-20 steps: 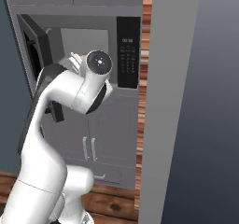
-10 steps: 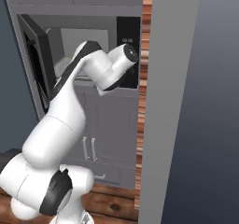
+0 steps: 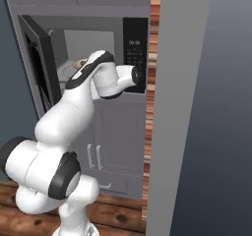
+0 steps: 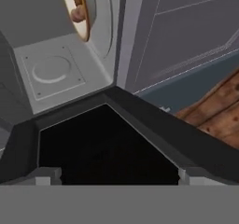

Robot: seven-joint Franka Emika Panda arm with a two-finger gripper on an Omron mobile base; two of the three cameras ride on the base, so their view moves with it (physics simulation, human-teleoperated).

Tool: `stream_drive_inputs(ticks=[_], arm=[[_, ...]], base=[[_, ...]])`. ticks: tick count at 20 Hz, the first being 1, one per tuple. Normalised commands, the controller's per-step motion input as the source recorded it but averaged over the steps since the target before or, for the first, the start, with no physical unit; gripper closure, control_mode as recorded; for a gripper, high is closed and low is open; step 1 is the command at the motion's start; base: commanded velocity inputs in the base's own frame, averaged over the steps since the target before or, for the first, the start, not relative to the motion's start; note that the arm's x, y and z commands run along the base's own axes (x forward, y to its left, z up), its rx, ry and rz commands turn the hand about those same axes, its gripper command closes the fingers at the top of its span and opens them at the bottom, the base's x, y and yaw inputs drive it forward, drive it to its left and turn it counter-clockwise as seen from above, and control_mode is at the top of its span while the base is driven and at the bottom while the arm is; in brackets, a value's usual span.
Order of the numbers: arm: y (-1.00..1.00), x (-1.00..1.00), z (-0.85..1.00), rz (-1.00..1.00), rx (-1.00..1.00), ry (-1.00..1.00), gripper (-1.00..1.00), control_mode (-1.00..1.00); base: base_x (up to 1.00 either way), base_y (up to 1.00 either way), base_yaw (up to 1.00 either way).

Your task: The microwave is finished heating the chicken drumstick and potato. Take the bowl containing the food and place it on the dining counter.

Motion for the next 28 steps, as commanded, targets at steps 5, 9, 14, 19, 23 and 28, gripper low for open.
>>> stream_drive_inputs(ticks=[5, 9, 14, 19, 23, 28], arm=[[1.00, -0.12, 0.08, 0.03, 0.03, 0.00, -1.00, -1.00], [1.00, -0.63, 0.27, 0.09, -0.01, -0.05, -1.00, -1.00], [1.00, -0.96, 0.30, 0.13, -0.03, -0.07, -1.00, -1.00], [1.00, -0.79, 0.05, 0.13, 0.00, -0.05, -1.00, -1.00], [1.00, -0.42, 0.00, 0.02, 0.00, -0.02, -1.00, -1.00], [0.95, -0.07, 0.00, -0.03, -0.01, 0.00, -1.00, -1.00]], base=[[0.00, 0.00, 0.00], [0.00, 0.00, 0.00], [0.00, 0.00, 0.00], [0.00, 0.00, 0.00], [0.00, 0.00, 0.00], [0.00, 0.00, 0.00]])
